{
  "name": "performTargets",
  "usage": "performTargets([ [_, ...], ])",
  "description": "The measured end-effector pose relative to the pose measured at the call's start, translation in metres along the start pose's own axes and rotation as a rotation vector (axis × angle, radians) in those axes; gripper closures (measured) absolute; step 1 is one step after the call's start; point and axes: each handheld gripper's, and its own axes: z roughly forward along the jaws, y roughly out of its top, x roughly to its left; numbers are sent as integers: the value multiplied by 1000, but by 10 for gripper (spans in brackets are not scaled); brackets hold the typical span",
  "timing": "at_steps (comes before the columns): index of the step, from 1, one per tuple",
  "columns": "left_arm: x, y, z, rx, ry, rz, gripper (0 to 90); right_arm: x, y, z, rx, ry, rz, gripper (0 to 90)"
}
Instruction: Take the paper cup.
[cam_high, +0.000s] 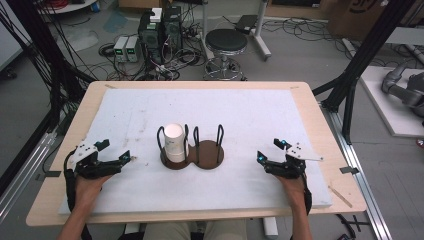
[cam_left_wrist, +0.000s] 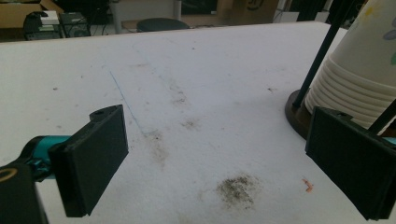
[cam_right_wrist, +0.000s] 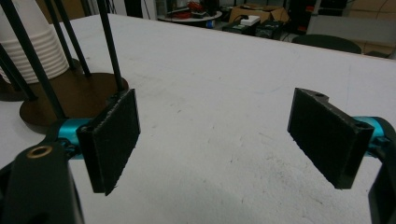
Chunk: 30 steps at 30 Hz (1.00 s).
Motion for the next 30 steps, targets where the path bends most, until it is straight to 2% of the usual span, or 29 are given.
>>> performTargets([
  [7,0,0,0,9,1,6,57,-1,0,0,5,6,14,172],
  [13,0,1,1,14,-2,5,57,-1,0,1,6,6,2,172],
  [21,-1,1,0,9,-7,15,57,1,-1,-2,-23,-6,-14,172],
  [23,1,1,1,14,-10,-4,57,0,-1,-2,-16,1,2,172],
  [26,2,4,1,21,-12,13,57,-1,-1,-2,-20,-2,4,172],
  [30,0,13,-1,8,-27,9,57,-1,0,-1,-9,3,17,172],
])
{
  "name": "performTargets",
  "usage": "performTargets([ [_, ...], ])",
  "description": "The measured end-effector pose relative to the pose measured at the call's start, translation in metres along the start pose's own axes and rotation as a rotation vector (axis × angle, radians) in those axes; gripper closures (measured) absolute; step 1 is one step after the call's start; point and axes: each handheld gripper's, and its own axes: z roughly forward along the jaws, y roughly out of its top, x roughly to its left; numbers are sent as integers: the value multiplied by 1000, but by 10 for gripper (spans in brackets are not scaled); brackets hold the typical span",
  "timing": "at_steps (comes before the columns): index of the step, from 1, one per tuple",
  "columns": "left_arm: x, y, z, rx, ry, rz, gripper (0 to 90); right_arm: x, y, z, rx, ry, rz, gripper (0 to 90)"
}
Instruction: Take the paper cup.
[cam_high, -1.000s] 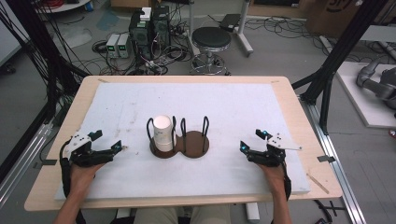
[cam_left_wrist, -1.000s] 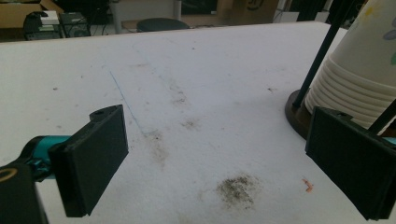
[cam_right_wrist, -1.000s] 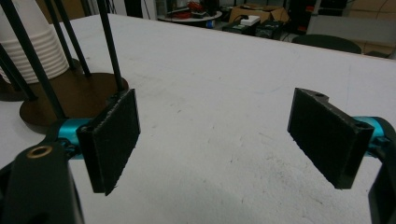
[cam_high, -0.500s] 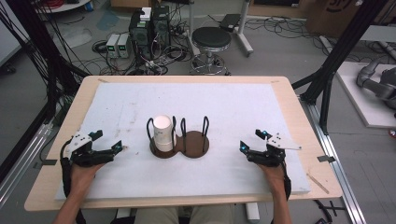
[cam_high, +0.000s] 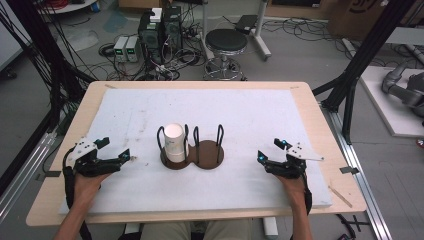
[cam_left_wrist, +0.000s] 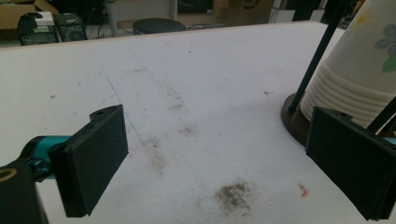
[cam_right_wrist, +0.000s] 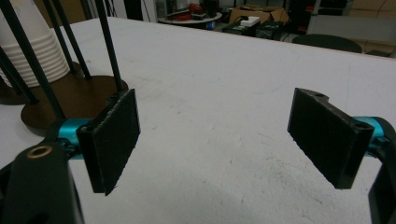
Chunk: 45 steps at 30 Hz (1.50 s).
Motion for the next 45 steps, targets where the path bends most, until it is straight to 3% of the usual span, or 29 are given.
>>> performTargets([
  [9,-4,18,-7,1,-41,20,57,-1,0,0,0,2,-1,172],
  [22,-8,65,-20,-29,-122,77,57,-1,-1,-2,-14,6,8,172],
  [27,-7,86,-18,-32,-169,69,57,0,-1,-2,-18,-1,0,172],
  [30,-6,98,-15,-32,-232,62,57,1,-1,-2,-14,0,-4,172],
  [36,-5,122,-11,-13,-252,91,57,0,-1,-2,-21,2,3,172],
  [45,-15,151,-2,23,-353,108,57,0,-1,-2,-20,1,0,172],
])
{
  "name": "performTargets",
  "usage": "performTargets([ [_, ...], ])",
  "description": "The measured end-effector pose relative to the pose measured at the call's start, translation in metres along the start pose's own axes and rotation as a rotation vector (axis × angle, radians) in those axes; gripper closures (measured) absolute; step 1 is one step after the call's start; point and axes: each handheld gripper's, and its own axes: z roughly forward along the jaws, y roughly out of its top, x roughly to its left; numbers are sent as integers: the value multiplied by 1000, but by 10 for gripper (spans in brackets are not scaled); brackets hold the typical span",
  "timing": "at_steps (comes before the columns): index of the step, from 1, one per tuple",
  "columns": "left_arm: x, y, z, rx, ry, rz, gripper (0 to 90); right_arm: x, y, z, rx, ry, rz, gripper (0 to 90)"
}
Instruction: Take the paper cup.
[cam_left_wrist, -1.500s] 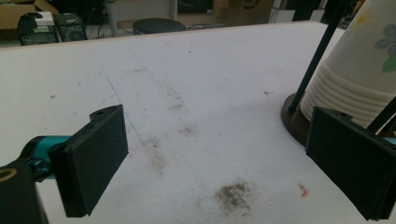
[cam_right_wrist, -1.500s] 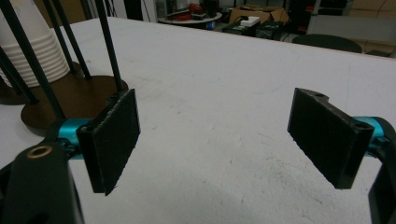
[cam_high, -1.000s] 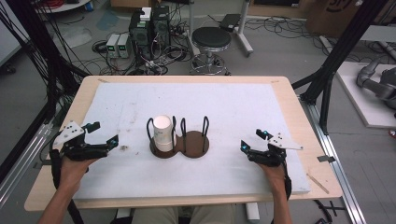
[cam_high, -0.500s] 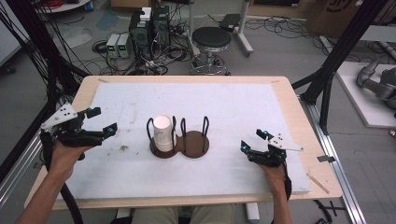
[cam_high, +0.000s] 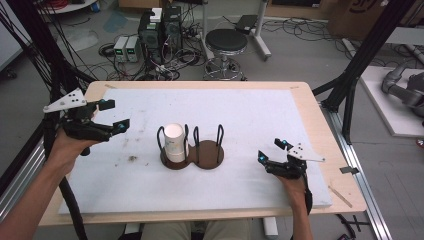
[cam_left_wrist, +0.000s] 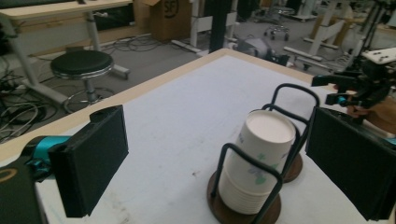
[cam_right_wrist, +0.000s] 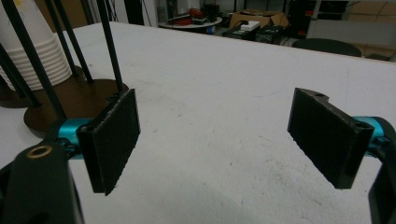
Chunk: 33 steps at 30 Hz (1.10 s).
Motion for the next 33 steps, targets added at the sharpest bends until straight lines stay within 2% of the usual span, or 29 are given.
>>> performTargets([
  [2,-2,7,5,13,-15,23,57,0,0,0,1,2,-4,172],
  [4,-5,17,14,42,-41,65,57,0,0,0,2,0,-2,172],
  [6,-5,18,17,51,-56,71,57,0,0,0,2,2,0,172],
  [7,-7,21,25,74,-77,92,57,0,0,0,2,1,0,172],
  [9,-8,22,29,86,-88,105,57,0,0,0,1,1,2,172],
  [10,-11,23,37,103,-113,121,57,0,0,0,-1,1,-1,172],
  [11,-11,23,37,103,-113,121,57,0,0,0,0,2,0,172],
  [12,-14,24,45,124,-132,140,57,0,0,0,1,2,-2,172],
  [16,-20,28,55,152,-163,158,57,0,0,0,3,1,-3,172],
  [18,-24,34,62,175,-185,199,57,0,0,0,1,1,-4,172],
  [21,-25,37,67,193,-201,215,57,0,0,0,2,2,-1,172],
  [23,-26,40,73,222,-212,233,57,0,0,0,2,3,0,172],
  [24,-27,42,78,242,-231,240,57,0,0,0,3,3,2,172],
  [26,-27,42,81,254,-242,247,57,0,0,0,3,4,2,172],
  [27,-28,44,86,277,-255,263,57,0,0,0,3,4,2,172],
  [33,-28,48,100,325,-290,290,57,0,0,0,4,3,3,172],
])
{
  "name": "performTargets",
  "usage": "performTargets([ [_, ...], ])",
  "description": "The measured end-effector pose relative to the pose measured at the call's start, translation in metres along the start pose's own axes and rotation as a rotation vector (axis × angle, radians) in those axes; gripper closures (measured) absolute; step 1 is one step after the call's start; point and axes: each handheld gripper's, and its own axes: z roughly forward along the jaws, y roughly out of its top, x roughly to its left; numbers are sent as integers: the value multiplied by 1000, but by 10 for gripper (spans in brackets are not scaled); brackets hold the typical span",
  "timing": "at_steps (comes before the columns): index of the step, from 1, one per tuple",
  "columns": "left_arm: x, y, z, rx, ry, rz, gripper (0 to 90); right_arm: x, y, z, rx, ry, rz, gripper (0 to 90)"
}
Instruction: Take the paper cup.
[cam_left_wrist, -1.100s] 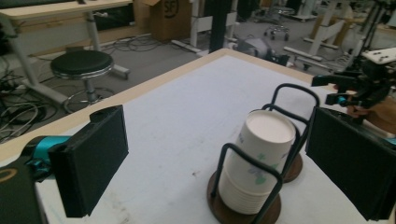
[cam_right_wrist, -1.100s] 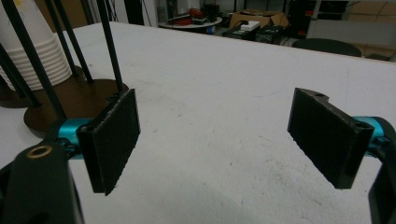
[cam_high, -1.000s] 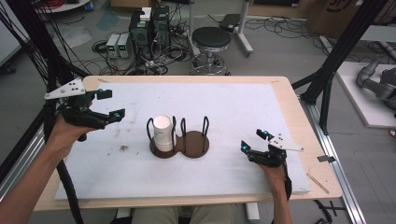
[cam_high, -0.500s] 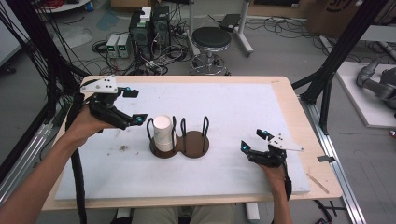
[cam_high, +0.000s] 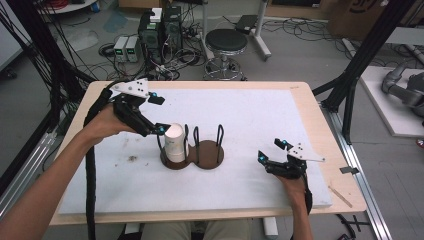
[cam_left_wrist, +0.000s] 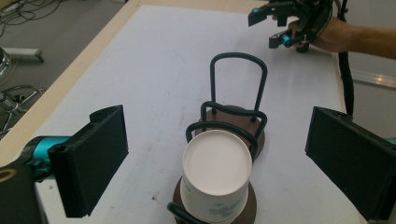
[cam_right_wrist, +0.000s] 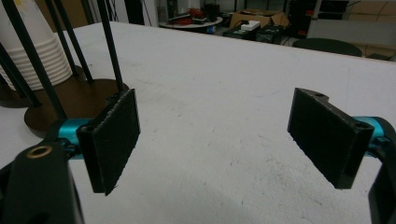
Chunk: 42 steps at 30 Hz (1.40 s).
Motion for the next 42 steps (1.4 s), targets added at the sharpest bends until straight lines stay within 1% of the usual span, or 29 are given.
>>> performTargets([
  [2,0,1,2,6,-5,1,57,0,0,0,-1,0,2,172],
  [5,2,2,11,47,-21,20,57,0,0,0,-1,1,0,172],
  [6,2,2,11,47,-21,20,57,0,0,0,-1,1,0,172],
  [7,2,3,13,58,-25,26,57,0,0,0,-1,1,1,172],
  [8,3,3,16,86,-30,35,57,-1,0,0,-2,3,-2,172],
  [10,4,5,19,114,-34,49,57,-1,0,0,0,3,-1,172],
  [12,4,5,20,124,-34,49,57,-1,0,0,0,4,-1,172],
  [14,5,6,23,145,-37,54,57,-1,0,0,2,3,0,172],
  [16,5,6,25,169,-43,62,57,-1,0,0,1,2,0,172],
  [17,5,5,28,191,-46,71,57,-1,0,0,1,3,0,172],
  [18,6,5,30,205,-54,69,57,-1,0,0,1,2,-1,172],
  [19,6,5,30,205,-54,69,58,-1,0,0,1,2,-1,172],
  [20,6,4,33,230,-60,84,57,-1,0,1,0,2,-1,172],
  [22,6,3,34,239,-64,86,57,-1,0,1,2,2,-4,172],
  [23,6,4,36,253,-65,96,57,-1,0,1,0,1,-2,172],
  [25,5,3,39,260,-68,91,57,-1,0,0,4,3,-2,172],
  [27,5,2,43,293,-75,111,58,0,0,1,2,2,-3,172],
  [29,5,1,44,301,-75,116,58,0,0,1,4,1,-5,172],
  [31,4,1,47,324,-80,117,58,0,0,1,7,2,-3,172],
  [32,4,0,50,344,-83,120,58,0,0,1,5,2,-4,172],
  [33,4,0,50,344,-83,120,58,0,0,1,4,1,-3,172],
  [35,3,0,54,374,-88,125,58,0,0,1,2,2,-3,172],
  [36,3,0,54,374,-88,125,58,0,0,1,2,2,-3,172],
  [37,3,-1,56,393,-98,119,58,0,0,1,5,2,-4,172],
  [38,3,-1,56,393,-98,119,58,0,0,1,5,2,-4,172],
  [39,3,0,57,411,-102,128,58,0,0,1,5,2,-4,172],
  [40,2,0,57,418,-107,127,58,0,0,1,5,2,-4,172],
  [41,2,1,58,413,-113,126,58,0,0,1,5,2,-5,172],
  [42,2,2,59,417,-110,135,58,0,0,1,5,1,-2,172],
])
